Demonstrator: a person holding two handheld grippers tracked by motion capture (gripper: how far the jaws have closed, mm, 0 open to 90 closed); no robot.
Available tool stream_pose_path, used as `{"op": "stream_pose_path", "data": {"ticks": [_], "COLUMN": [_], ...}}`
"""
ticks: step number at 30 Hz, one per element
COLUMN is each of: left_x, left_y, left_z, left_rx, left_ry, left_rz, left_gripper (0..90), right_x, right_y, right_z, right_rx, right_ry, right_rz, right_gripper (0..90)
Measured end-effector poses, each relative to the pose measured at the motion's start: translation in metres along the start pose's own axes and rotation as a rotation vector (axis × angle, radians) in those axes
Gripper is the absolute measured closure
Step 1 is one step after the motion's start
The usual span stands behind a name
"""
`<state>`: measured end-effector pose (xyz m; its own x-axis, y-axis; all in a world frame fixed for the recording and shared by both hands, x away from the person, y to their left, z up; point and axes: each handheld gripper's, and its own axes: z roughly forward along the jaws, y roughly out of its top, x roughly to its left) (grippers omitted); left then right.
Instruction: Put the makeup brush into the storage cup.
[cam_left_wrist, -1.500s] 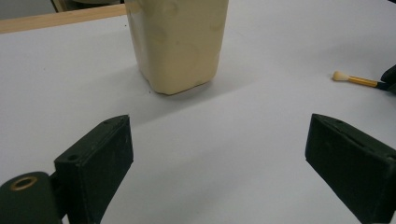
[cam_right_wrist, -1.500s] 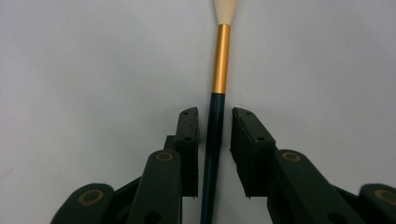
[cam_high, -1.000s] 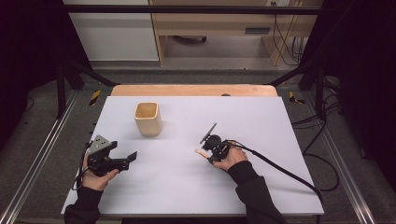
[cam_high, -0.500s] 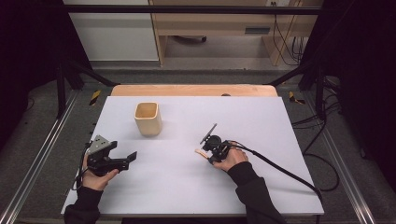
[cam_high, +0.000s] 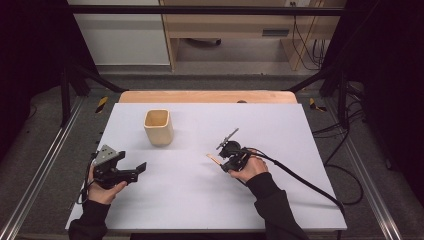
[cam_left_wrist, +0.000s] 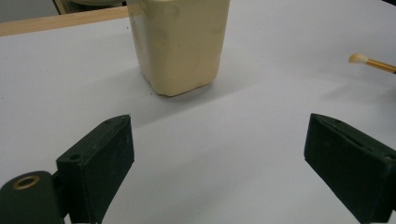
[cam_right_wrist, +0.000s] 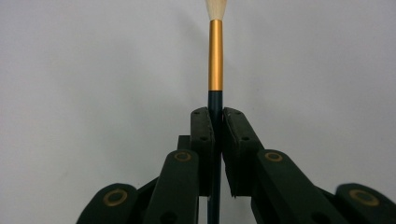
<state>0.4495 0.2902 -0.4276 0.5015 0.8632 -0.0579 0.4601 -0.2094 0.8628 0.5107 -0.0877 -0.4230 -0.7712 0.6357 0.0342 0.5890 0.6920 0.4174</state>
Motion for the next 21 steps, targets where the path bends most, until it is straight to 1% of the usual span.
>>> {"op": "stream_pose_path", "data": {"ticks": [1, 3, 4, 5, 6, 7, 8, 9, 12, 14, 15, 16, 17, 18, 20, 21], "left_x": [0.000, -0.001, -0.001, -0.001, -0.001, -0.001, -0.001, -0.001, -0.001, -0.002, -0.002, -0.003, -0.003, -0.003, -0.003, -0.003], "left_y": [0.000, 0.000, 0.000, 0.000, 0.000, 0.000, 0.000, 0.000, 0.000, 0.000, 0.000, 0.000, 0.000, 0.000, 0.000, 0.000], "left_z": [0.000, 0.000, 0.000, 0.000, 0.000, 0.000, 0.000, 0.000, 0.000, 0.000, 0.000, 0.000, -0.001, -0.001, -0.001, -0.001], "left_rx": [0.000, -0.002, -0.002, -0.002, -0.003, -0.003, -0.004, -0.005, -0.007, -0.008, -0.008, -0.010, -0.012, -0.015, -0.020, -0.021], "left_ry": [0.001, 0.002, 0.002, 0.002, 0.001, 0.001, 0.001, 0.001, 0.001, 0.000, 0.000, 0.000, 0.000, 0.000, -0.002, -0.002], "left_rz": [0.000, 0.000, 0.000, -0.001, -0.001, -0.001, -0.002, -0.002, -0.005, -0.005, -0.004, -0.005, -0.005, -0.005, -0.009, -0.012], "left_gripper": [7.8, 7.8, 7.8, 7.8, 7.8, 7.8, 7.8, 7.8, 7.8, 7.9, 7.9, 8.0, 8.0, 8.2, 8.2, 8.2], "right_x": [0.000, 0.001, 0.001, 0.002, 0.002, 0.002, 0.002, 0.002, 0.002, 0.002, 0.002, 0.003, 0.003, 0.003, 0.004, 0.004], "right_y": [0.000, 0.000, 0.000, 0.000, 0.000, 0.000, 0.000, -0.001, -0.001, -0.001, -0.001, -0.001, -0.001, -0.001, -0.001, -0.001], "right_z": [-0.001, -0.008, -0.008, -0.010, -0.010, -0.013, -0.013, -0.014, -0.018, -0.022, -0.022, -0.024, -0.024, -0.027, -0.027, -0.029], "right_rx": [-0.005, -0.055, -0.055, -0.077, -0.077, -0.101, -0.101, -0.112, -0.138, -0.164, -0.164, -0.184, -0.184, -0.207, -0.217, -0.240], "right_ry": [0.001, 0.011, 0.011, 0.012, 0.012, 0.018, 0.018, 0.016, 0.029, 0.025, 0.025, 0.030, 0.030, 0.035, 0.038, 0.040], "right_rz": [0.006, 0.006, 0.006, 0.010, 0.010, 0.017, 0.017, 0.012, 0.018, 0.017, 0.017, 0.018, 0.018, 0.020, 0.025, 0.022], "right_gripper": [83.1, 83.2, 83.2, 83.2, 83.2, 83.2, 83.2, 83.2, 83.2, 83.2, 83.2, 83.2, 83.2, 83.2, 83.2, 83.2]}}
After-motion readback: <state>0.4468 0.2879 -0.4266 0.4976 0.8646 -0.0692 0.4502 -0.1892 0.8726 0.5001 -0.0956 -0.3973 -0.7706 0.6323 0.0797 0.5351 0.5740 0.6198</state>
